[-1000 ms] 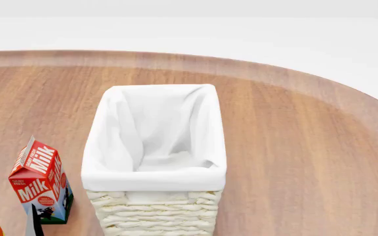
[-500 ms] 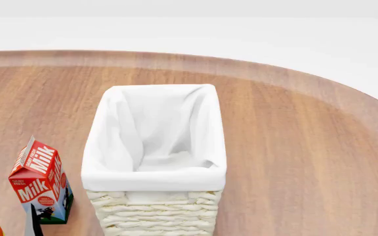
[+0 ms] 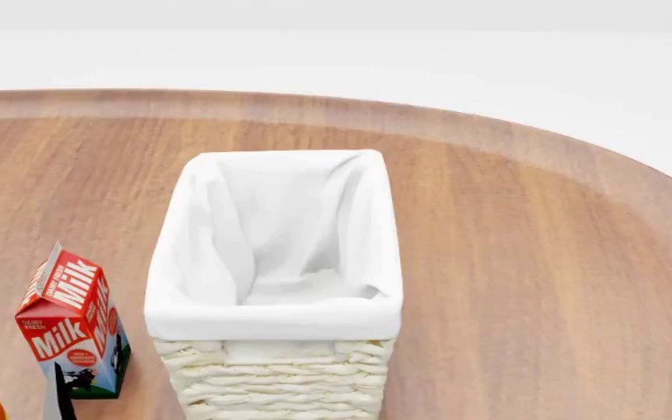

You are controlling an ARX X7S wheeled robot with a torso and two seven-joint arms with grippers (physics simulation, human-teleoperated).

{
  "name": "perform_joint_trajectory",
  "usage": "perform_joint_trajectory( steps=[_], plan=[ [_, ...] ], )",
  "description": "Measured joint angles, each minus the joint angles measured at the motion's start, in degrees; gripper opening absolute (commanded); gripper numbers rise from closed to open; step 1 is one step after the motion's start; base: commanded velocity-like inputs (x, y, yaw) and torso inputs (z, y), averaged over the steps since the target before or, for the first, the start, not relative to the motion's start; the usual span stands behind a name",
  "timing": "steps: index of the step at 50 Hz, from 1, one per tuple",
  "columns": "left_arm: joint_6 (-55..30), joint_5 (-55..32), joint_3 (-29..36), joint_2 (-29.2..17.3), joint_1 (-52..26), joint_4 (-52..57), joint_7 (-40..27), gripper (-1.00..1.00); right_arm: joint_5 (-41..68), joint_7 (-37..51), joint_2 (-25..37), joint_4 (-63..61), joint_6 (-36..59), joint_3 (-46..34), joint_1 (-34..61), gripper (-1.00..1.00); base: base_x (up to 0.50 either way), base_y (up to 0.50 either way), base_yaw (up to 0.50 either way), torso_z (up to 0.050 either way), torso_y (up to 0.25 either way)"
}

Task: Pick up the alphabet soup, and put it in the basket.

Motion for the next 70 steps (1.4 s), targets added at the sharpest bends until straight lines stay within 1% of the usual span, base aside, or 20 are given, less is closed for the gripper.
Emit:
perform_joint_trajectory(
  steps=[47, 70],
  plan=[
    [0.33, -0.19, 0.66, -0.52, -0.24, -0.17, -0.53, 1.00, -4.23, 1.19, -2.87, 4.13, 3.01, -2.32, 2.92, 1.00, 0.00, 0.00, 0.00, 0.000, 0.000],
    [0.48, -0.29, 0.84, -0.85, -0.19, 0.04, -0.87, 1.00, -5.19, 0.24, -4.24, 5.03, 3.91, -4.02, 4.48, 1.00, 0.00, 0.00, 0.00, 0.000, 0.000]
  ],
)
